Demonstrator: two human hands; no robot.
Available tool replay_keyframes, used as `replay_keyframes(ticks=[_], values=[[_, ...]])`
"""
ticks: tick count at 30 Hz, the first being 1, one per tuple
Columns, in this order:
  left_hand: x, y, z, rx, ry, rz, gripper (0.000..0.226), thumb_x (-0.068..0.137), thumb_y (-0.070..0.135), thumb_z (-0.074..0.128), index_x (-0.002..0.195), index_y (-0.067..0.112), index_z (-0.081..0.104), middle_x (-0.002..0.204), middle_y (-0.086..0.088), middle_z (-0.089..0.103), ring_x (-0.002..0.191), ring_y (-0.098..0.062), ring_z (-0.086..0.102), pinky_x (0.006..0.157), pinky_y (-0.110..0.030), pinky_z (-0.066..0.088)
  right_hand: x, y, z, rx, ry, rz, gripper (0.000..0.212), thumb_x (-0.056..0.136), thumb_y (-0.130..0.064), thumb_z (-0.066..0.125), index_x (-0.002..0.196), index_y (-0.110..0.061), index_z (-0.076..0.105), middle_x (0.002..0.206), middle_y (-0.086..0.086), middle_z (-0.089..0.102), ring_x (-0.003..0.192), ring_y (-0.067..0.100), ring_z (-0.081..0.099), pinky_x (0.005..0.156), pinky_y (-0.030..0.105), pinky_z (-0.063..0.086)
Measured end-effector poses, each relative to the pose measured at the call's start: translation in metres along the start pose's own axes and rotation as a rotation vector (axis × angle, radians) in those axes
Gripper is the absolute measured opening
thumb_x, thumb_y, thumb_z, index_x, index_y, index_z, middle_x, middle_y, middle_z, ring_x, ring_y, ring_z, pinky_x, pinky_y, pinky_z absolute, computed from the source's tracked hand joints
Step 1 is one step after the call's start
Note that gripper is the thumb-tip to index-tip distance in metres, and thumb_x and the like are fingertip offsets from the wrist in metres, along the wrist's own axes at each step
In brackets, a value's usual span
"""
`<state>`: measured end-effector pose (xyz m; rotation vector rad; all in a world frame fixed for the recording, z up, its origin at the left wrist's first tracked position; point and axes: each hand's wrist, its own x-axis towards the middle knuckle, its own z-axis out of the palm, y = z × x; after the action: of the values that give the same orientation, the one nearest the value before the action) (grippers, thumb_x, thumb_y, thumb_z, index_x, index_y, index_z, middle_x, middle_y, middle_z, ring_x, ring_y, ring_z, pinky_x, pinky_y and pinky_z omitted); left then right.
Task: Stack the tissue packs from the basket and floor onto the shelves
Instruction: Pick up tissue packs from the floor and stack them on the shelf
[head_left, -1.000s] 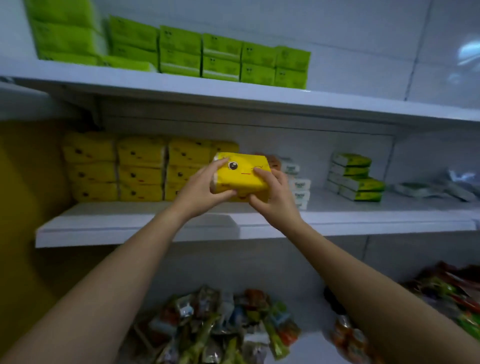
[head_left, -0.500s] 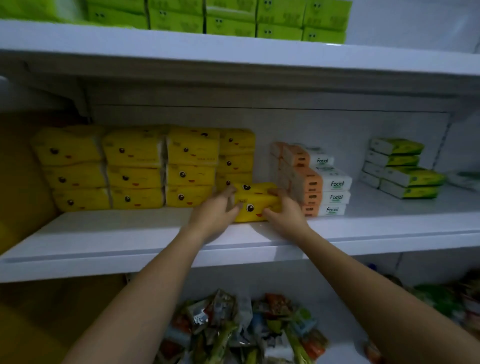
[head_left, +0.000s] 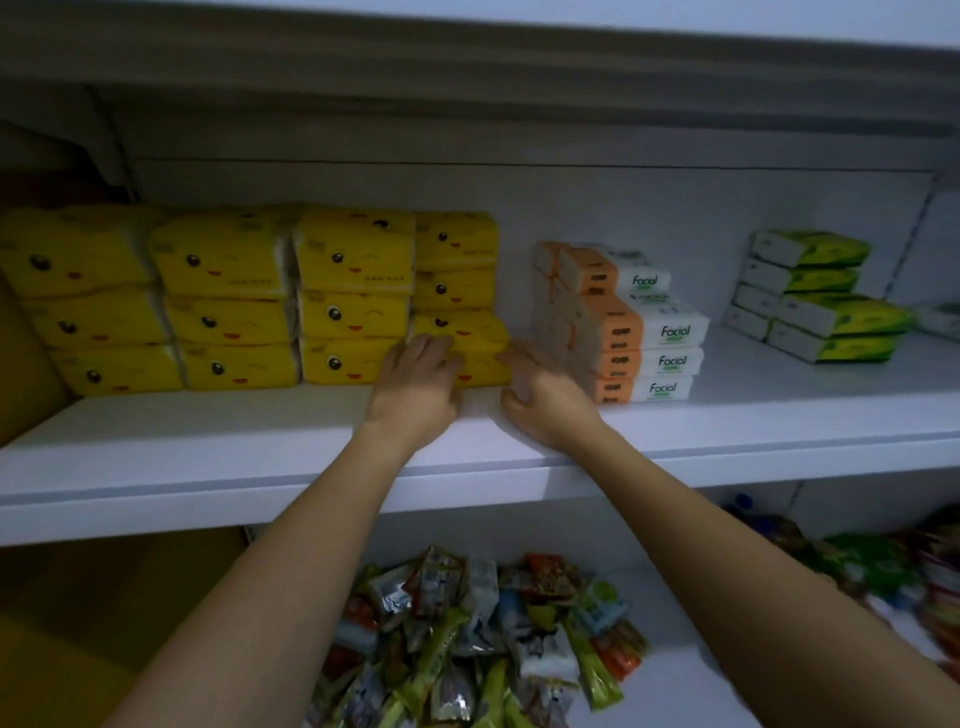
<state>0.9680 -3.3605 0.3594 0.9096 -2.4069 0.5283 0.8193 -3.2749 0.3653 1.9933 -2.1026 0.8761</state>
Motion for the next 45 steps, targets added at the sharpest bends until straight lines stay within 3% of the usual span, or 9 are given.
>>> replay_keyframes(ticks=[2, 4, 8, 12, 17, 23, 35, 42, 45], values=[[-0.001, 0.002, 0.001, -0.078, -0.056, -0.113, 0.049, 0.077, 0.031, 0.036, 0.109, 0.014, 0.069, 0.131, -0.012, 0.056, 0.124, -0.031, 0.048, 0.094, -0.051, 0.042, 0.004, 0.002, 0.001, -0.077, -0.137, -0.012, 0.05, 0.096, -0.025, 0.043, 0.144, -0.016, 0.031, 0.156, 0.005, 0.018, 0.138, 0.026, 0.027, 0.107, 0.032, 0.028], [0.0, 0.002, 0.005, -0.129, -0.206, -0.211, 0.047, 0.093, 0.035, 0.034, 0.138, 0.024, 0.044, 0.156, -0.003, 0.021, 0.143, -0.025, 0.017, 0.111, -0.049, 0.019, 0.009, 0.004, 0.003, -0.117, -0.241, 0.008, 0.052, 0.098, -0.032, 0.037, 0.147, -0.022, 0.022, 0.158, 0.002, 0.003, 0.142, 0.025, 0.015, 0.115, 0.033, 0.017], [0.006, 0.001, 0.004, -0.131, -0.311, -0.241, 0.052, 0.096, 0.037, 0.038, 0.146, 0.03, 0.025, 0.159, 0.002, -0.003, 0.146, -0.02, 0.0, 0.115, -0.043, 0.008, 0.015, 0.008, 0.007, -0.13, -0.341, 0.058, 0.053, 0.099, -0.037, 0.033, 0.148, -0.026, 0.016, 0.158, -0.002, -0.004, 0.141, 0.028, 0.02, 0.115, 0.037, 0.019], [0.001, 0.004, -0.002, -0.094, -0.2, -0.211, 0.047, 0.097, 0.033, 0.039, 0.142, 0.02, 0.036, 0.158, -0.004, 0.006, 0.145, -0.025, 0.007, 0.114, -0.045, 0.009, 0.009, 0.002, 0.003, -0.188, -0.181, 0.009, 0.05, 0.098, -0.032, 0.035, 0.146, -0.019, 0.026, 0.158, 0.002, 0.007, 0.136, 0.031, 0.031, 0.108, 0.039, 0.031], [-0.014, 0.026, -0.022, -0.096, 0.024, -0.113, 0.046, 0.091, 0.029, 0.035, 0.124, 0.006, 0.058, 0.135, -0.018, 0.051, 0.123, -0.035, 0.049, 0.101, -0.05, 0.035, -0.031, 0.002, -0.01, -0.148, 0.089, -0.054, 0.043, 0.095, -0.026, 0.039, 0.135, -0.013, 0.048, 0.139, 0.012, 0.048, 0.118, 0.034, 0.05, 0.093, 0.038, 0.04], [-0.026, 0.11, -0.048, -0.329, 0.04, 0.104, 0.056, 0.084, 0.031, 0.026, 0.118, 0.004, 0.061, 0.116, -0.017, 0.064, 0.105, -0.034, 0.061, 0.091, -0.044, 0.044, -0.135, 0.053, -0.054, -0.31, 0.024, -0.041, 0.043, 0.09, -0.025, 0.043, 0.124, -0.002, 0.056, 0.135, 0.018, 0.051, 0.115, 0.037, 0.055, 0.097, 0.045, 0.043], [-0.109, 0.445, -0.026, -0.645, -0.183, 0.735, 0.054, 0.095, 0.04, 0.028, 0.142, 0.015, 0.038, 0.148, -0.005, 0.039, 0.134, -0.022, 0.038, 0.107, -0.038, 0.028, -0.486, 0.158, -0.137, -0.573, -0.048, 0.665, 0.051, 0.084, -0.034, 0.037, 0.117, -0.006, 0.063, 0.118, 0.017, 0.064, 0.099, 0.037, 0.064, 0.085, 0.049, 0.05], [-0.214, 0.623, -0.041, -0.795, -0.296, 1.094, 0.056, 0.091, 0.038, 0.029, 0.133, 0.008, 0.049, 0.138, -0.013, 0.05, 0.12, -0.031, 0.052, 0.097, -0.043, 0.04, -0.685, 0.155, -0.135, -0.612, 0.081, 1.114, 0.048, 0.086, -0.031, 0.043, 0.121, -0.003, 0.059, 0.125, 0.019, 0.059, 0.107, 0.038, 0.06, 0.092, 0.048, 0.045], [-0.278, 0.679, -0.031, -0.757, -0.454, 1.161, 0.051, 0.096, 0.037, 0.034, 0.143, 0.015, 0.036, 0.149, -0.008, 0.036, 0.131, -0.027, 0.04, 0.103, -0.04, 0.032, -0.765, 0.15, -0.114, -0.567, 0.108, 1.278, 0.05, 0.084, -0.033, 0.04, 0.117, -0.002, 0.061, 0.12, 0.019, 0.062, 0.101, 0.037, 0.063, 0.086, 0.047, 0.049]])
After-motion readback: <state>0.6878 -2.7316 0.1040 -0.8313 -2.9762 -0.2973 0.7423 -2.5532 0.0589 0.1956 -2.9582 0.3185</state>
